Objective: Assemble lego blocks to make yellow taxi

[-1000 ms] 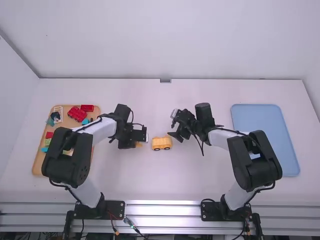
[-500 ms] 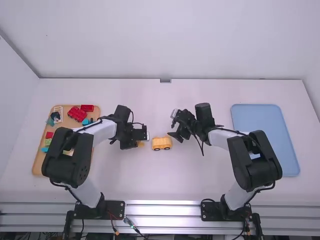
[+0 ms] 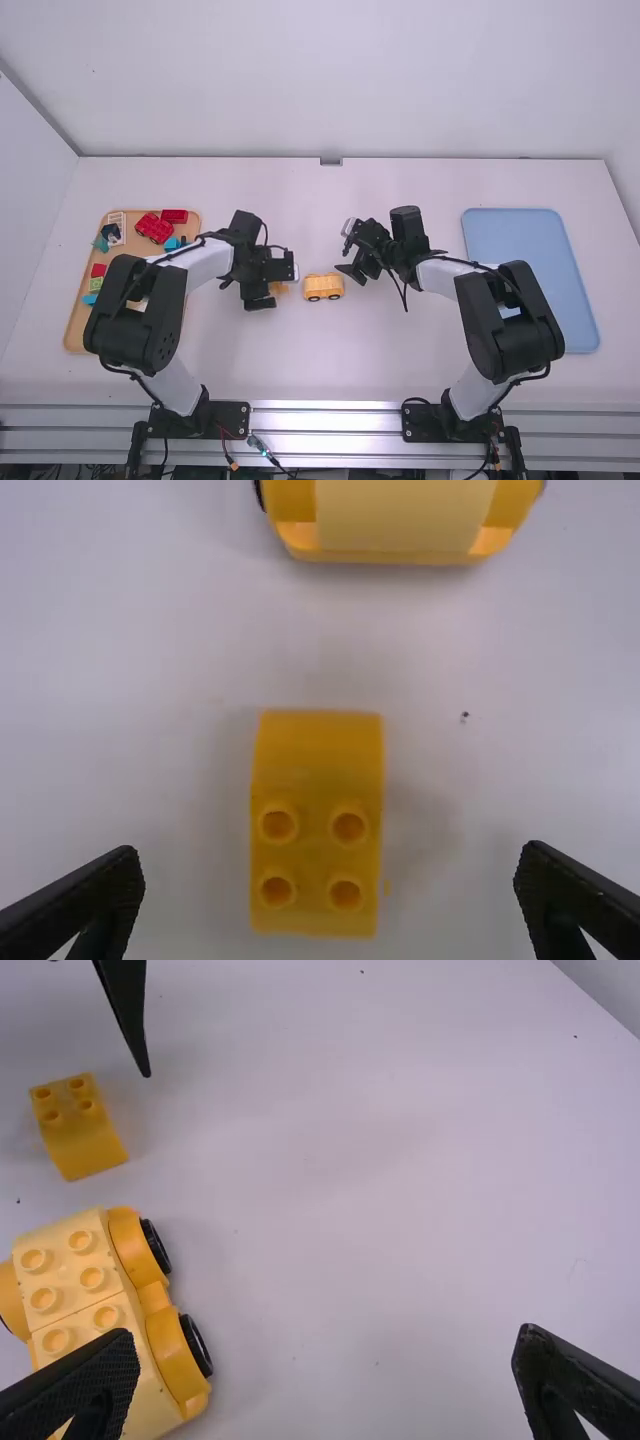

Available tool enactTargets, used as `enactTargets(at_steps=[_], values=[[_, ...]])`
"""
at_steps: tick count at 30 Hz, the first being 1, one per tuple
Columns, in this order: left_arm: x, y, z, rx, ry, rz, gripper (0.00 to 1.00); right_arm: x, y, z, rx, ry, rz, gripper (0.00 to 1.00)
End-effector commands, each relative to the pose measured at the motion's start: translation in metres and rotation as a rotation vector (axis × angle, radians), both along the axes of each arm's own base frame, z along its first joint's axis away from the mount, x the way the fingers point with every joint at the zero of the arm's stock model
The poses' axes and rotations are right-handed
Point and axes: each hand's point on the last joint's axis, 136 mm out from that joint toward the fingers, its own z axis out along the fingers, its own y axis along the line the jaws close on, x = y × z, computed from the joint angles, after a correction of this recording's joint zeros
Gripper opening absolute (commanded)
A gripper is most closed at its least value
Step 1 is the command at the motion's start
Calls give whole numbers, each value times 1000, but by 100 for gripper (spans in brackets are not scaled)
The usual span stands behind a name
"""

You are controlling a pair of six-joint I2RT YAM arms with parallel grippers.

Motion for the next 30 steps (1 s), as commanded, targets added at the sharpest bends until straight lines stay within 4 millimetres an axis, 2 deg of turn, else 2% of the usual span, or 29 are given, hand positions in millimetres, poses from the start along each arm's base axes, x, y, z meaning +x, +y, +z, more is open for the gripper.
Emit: enactTargets(at_steps=[1, 7, 11, 14, 19, 23, 24, 26, 30], values=[[9, -9, 15, -28, -16, -15, 99, 1, 3, 12, 19, -20, 8, 99], [23, -12, 46, -33, 7, 35, 99, 2, 3, 12, 15, -25, 3, 99], [48, -15, 69, -65, -15, 203, 99, 2, 3, 12, 4, -47, 21, 99], [66, -17, 79, -101, -56, 276, 99, 2, 2, 11, -19, -85, 52, 99], [82, -19, 83, -136, -116, 313, 99, 2, 3, 11, -36, -121, 80, 99], [76, -28, 84, -154, -106, 250, 99, 1, 3, 12, -53, -162, 114, 99], [68, -39, 85, -200, -116, 104, 99, -1, 5, 13, -41, -161, 125, 99], [62, -47, 86, -243, -130, 5, 99, -6, 11, 16, -14, -158, 154, 99], [60, -40, 84, -265, -135, -17, 99, -15, 22, 19, 12, -152, 201, 99]])
